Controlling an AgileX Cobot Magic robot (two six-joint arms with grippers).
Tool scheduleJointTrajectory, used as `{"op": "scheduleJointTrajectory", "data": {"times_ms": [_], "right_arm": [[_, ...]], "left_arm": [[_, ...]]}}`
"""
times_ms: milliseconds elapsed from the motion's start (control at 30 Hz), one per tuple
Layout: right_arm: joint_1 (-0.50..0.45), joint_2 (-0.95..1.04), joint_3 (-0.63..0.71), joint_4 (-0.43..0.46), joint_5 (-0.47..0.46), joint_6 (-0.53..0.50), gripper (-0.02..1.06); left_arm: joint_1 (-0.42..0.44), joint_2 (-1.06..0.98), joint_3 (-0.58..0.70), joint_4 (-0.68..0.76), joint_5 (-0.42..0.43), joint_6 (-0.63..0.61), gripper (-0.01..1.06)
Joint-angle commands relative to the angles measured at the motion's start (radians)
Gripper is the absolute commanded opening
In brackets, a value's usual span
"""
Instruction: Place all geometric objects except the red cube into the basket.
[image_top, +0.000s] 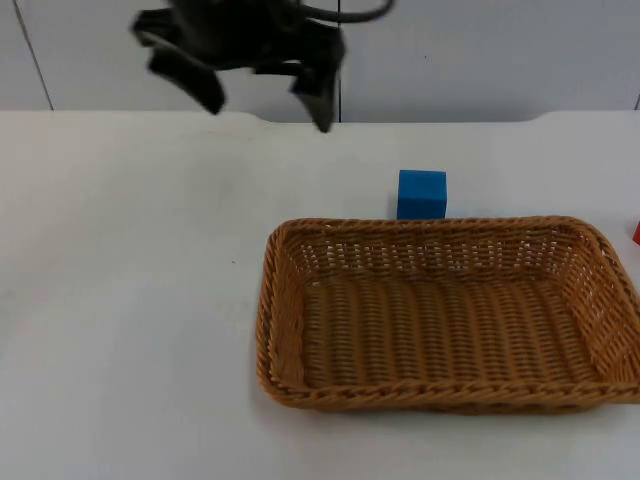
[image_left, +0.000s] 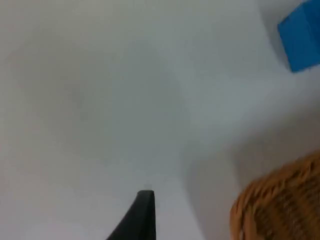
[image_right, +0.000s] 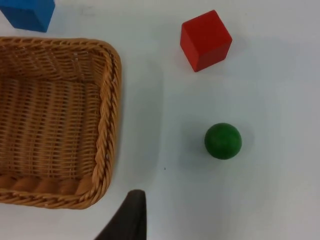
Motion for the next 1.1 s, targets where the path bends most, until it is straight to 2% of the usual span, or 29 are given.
{"op": "scheduleJointTrajectory", "data": {"times_ms": [0,133,167,200,333,533,700,800,1067], "right_arm": [[-0.007,-0.004,0.014,-0.007,-0.014,-0.009,1.05],[-0.007,-0.004,0.024,-0.015,-0.018,-0.009,1.05],[-0.007,-0.004,0.024,-0.015,-0.023,-0.009,1.05],[-0.007,-0.004,0.024,-0.015,-0.023,-0.009,1.05],[-0.007,-0.004,0.024,-0.015,-0.030,-0.009,1.05],[-0.007,-0.004,0.024,-0.015,-0.032,-0.009,1.05],[-0.007,-0.004,0.024,-0.015,-0.032,-0.009,1.05],[-0.007,-0.004,0.025,-0.015,-0.036,-0.005,1.05],[-0.007,-0.004,0.025,-0.015,-0.043,-0.003,1.05]], "left_arm": [[-0.028,0.075,-0.108,0.027,0.056,-0.040,0.98],[-0.093,0.268,-0.386,0.027,0.137,-0.069,0.98],[-0.108,0.314,-0.440,0.027,0.149,-0.075,0.98],[-0.108,0.314,-0.440,0.027,0.149,-0.075,0.98],[-0.162,0.479,-0.660,0.028,0.208,-0.128,0.98],[-0.184,0.579,-0.760,0.057,0.187,-0.189,0.98],[-0.184,0.612,-0.760,0.092,0.139,-0.257,0.98],[-0.184,0.625,-0.760,0.095,0.089,-0.268,0.98],[-0.184,0.664,-0.760,0.108,0.027,-0.306,0.98]]}}
